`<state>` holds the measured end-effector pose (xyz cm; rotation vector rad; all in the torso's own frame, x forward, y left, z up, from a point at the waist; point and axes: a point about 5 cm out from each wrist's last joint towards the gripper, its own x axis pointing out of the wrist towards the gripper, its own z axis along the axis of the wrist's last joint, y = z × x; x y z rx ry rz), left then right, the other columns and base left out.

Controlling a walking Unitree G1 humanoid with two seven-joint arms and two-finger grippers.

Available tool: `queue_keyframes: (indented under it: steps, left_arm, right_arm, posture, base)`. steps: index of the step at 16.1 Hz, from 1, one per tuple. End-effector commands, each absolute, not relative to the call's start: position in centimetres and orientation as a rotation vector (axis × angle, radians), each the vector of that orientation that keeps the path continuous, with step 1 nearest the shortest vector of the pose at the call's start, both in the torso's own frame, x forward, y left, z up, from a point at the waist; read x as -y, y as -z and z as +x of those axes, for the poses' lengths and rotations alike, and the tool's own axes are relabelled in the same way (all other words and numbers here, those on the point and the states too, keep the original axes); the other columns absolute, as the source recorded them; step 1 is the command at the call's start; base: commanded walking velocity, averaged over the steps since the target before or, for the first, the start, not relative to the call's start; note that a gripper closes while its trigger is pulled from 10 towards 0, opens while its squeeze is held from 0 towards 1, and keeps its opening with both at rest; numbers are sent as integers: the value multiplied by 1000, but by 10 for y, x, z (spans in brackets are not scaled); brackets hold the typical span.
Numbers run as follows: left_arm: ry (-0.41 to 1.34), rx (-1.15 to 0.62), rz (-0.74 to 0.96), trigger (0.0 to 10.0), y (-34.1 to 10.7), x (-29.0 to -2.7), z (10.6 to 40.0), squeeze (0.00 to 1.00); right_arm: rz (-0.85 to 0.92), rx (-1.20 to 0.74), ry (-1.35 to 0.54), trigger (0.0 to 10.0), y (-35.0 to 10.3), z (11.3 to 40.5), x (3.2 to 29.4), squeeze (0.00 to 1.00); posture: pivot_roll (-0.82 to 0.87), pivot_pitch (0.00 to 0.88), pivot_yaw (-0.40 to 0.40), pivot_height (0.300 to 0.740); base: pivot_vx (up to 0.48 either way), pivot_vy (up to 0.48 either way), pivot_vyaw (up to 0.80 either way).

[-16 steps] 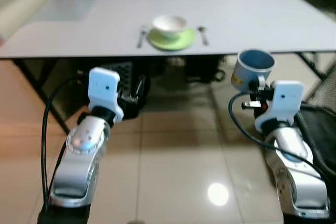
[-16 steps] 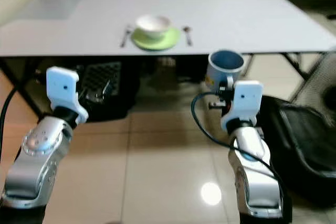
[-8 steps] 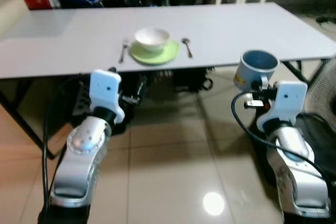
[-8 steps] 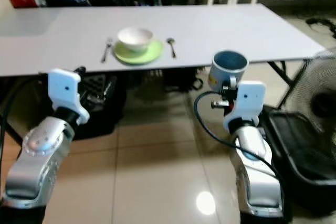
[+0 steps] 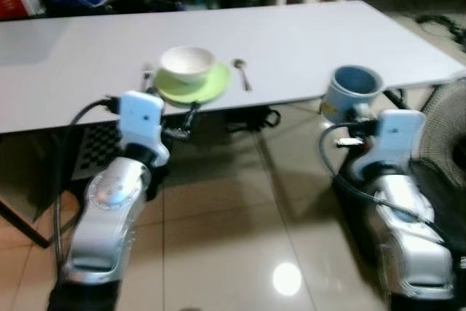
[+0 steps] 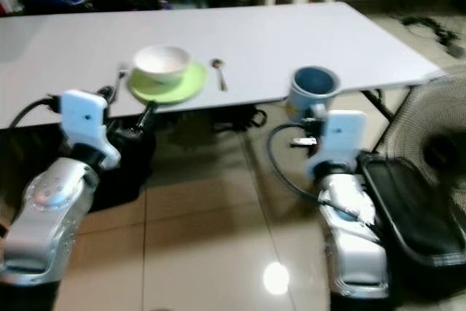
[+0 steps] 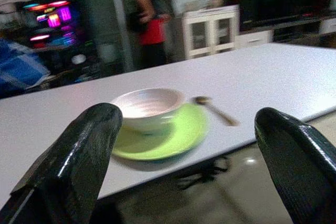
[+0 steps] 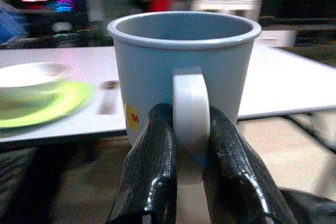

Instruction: Setting the table

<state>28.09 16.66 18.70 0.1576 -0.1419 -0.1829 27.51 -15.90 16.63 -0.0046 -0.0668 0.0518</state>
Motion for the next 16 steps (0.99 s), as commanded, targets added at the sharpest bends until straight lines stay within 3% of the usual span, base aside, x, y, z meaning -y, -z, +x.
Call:
queue_keyframes:
  steps: [1, 3, 6, 16]
  left_arm:
    - [210, 153, 155, 10000, -190, -160, 281, 0]
    - [213, 159, 161, 10000, -192, -159, 282, 0]
    - [227, 174, 185, 10000, -196, -158, 282, 0]
    - [269, 191, 228, 10000, -202, -153, 283, 0]
  right_arm:
    - [-21, 91, -29, 10000, -172, 275, 168, 0]
    - [-58, 100, -45, 10000, -173, 276, 166, 0]
    - [-54, 117, -14, 10000, -176, 277, 169, 0]
    - [-5, 117, -9, 10000, -174, 277, 169, 0]
  posture:
    - [86, 0, -10, 740]
    - [87, 0, -11, 740]
    - [87, 0, -11, 740]
    - [88, 0, -7, 740]
  base:
    - [386, 0, 0]
    - [382, 0, 0]
    - [385, 0, 800]
    - [385, 0, 0]
